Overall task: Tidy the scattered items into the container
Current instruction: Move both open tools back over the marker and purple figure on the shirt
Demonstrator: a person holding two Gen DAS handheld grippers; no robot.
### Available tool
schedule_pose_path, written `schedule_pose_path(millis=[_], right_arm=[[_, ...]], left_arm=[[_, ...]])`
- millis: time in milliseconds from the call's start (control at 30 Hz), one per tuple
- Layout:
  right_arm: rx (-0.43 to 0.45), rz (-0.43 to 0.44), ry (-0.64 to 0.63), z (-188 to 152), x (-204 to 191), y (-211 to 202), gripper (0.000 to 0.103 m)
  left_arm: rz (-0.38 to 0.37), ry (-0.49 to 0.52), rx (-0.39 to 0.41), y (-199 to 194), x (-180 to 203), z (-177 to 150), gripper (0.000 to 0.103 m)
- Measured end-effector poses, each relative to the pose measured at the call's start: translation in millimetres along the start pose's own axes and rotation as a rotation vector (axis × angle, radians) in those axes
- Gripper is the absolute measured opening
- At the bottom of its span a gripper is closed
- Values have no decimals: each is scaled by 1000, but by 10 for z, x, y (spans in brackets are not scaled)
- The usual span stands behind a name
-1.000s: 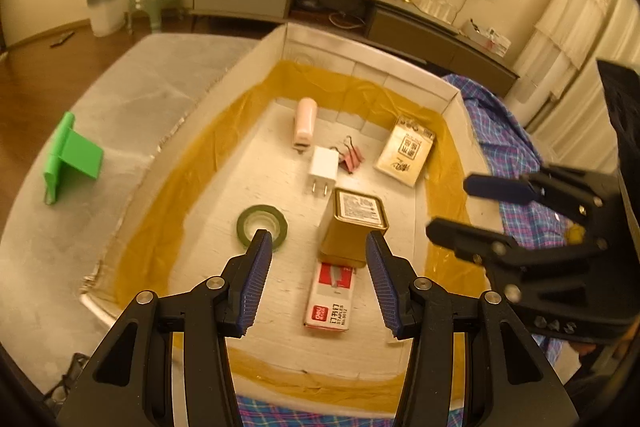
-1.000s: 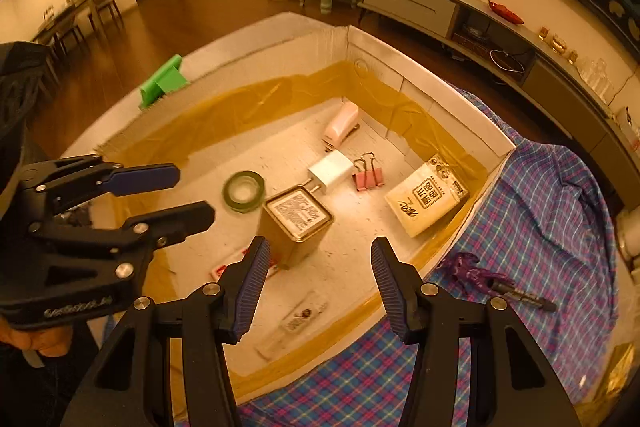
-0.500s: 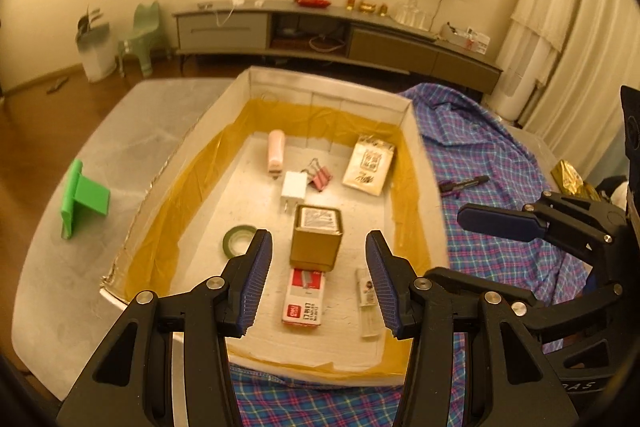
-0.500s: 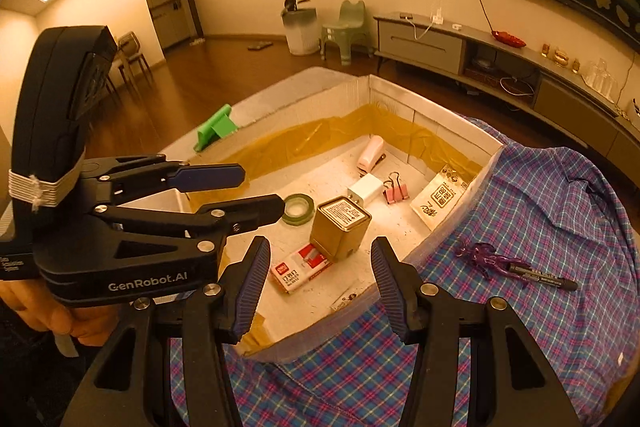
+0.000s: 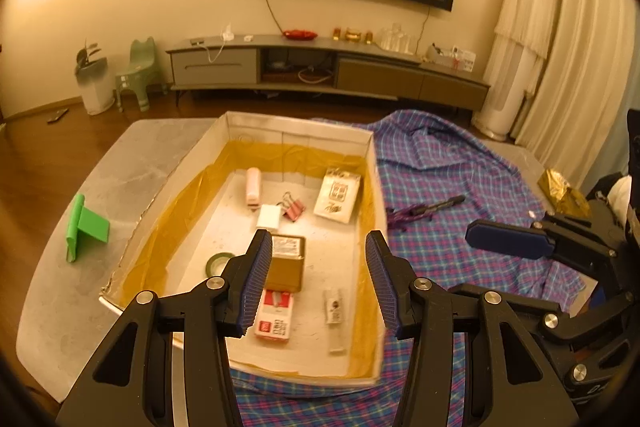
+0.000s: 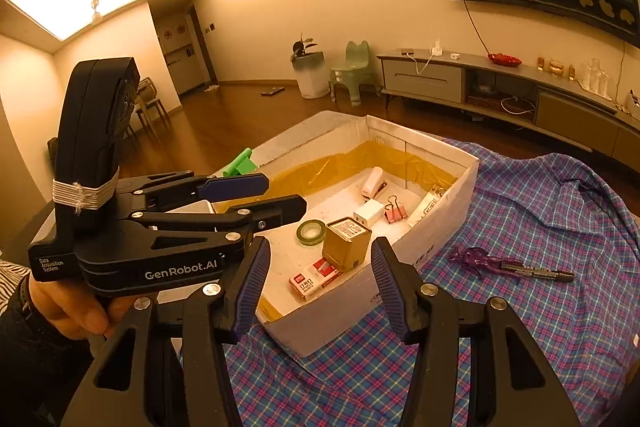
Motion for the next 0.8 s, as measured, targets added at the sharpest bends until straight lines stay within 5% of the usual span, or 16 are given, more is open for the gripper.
schedule_pose_path(millis=[433, 800], right_arm=[[85, 41, 119, -31, 352, -491, 54], [134, -22, 310, -147, 993, -736, 54]], left_arm=[[-67, 45, 77, -168, 427, 19, 51], [-115, 143, 38, 75, 985, -13, 52]])
Point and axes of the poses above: each gripper's, at about its wrist camera, not at the fingertips, and y roughly the way its jaws point, x to its right, z to its top, the point moved 2 cm from there along y, roughly the way its jaws point, and after that the axes turned 5 degrees about -x, right-handed, at the moved point
